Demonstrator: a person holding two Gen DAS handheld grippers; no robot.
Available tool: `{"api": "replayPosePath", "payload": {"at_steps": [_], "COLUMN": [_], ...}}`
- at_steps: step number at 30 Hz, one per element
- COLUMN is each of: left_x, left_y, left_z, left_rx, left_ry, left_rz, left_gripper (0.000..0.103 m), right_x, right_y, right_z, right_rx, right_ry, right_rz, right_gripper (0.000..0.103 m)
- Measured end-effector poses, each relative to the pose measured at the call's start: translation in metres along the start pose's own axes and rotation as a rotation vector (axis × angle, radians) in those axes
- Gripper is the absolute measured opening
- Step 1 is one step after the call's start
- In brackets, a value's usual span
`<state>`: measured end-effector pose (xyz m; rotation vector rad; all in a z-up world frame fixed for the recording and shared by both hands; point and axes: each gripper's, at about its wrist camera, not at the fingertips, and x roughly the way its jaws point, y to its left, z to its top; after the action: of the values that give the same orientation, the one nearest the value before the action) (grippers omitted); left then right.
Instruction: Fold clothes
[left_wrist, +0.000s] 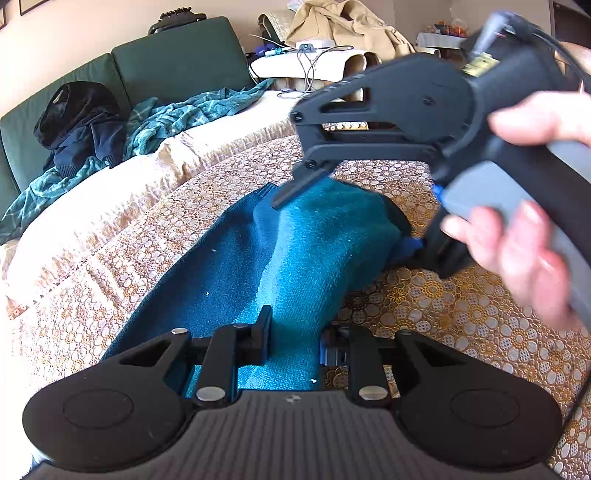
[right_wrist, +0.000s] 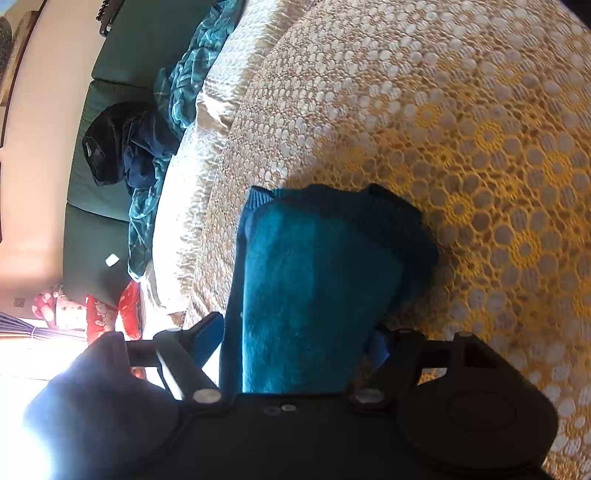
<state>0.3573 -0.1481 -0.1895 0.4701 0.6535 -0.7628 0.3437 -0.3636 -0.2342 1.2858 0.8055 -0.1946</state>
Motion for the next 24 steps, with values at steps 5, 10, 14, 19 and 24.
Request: {"api": "replayPosePath", "payload": {"at_steps": [5, 10, 14, 19, 24], "left_x": [0.001, 0.001, 0.002, -0.009, -0.046], "left_y": [-0.003, -0.005, -0.007, -0.012, -0.011], "left_z": [-0.002, -0.004, -0.004, -0.005, -0.014], "left_rx": [-0.002, -0.006, 0.002, -0.007, -0.050], "left_ry": [0.001, 0.004, 0.007, -0.008, -0.041], "left_rz": [-0.002, -0.005, 0.006, 0.023, -0.011], "left_gripper": [0.021, 0.021, 0.021, 0.022, 0.022], "right_x": [0.010, 0.013, 0.009, 0.001, -0.003], "right_y": [0.005, 0.006, 0.001, 0.003, 0.012], "right_z": [0.009, 0.008, 0.008, 0.006, 0.005], "right_rx": [-0.012, -0.039, -0.054, -0.131, -0.198], "right_ry": [-0.018, -0.019, -0.026, -0.032, -0.032], "right_rz": [-0.042, -0.058, -0.057, -0.050, -0.042], "right_gripper": [0.103, 0.103, 0.103, 0.103, 0.103]}}
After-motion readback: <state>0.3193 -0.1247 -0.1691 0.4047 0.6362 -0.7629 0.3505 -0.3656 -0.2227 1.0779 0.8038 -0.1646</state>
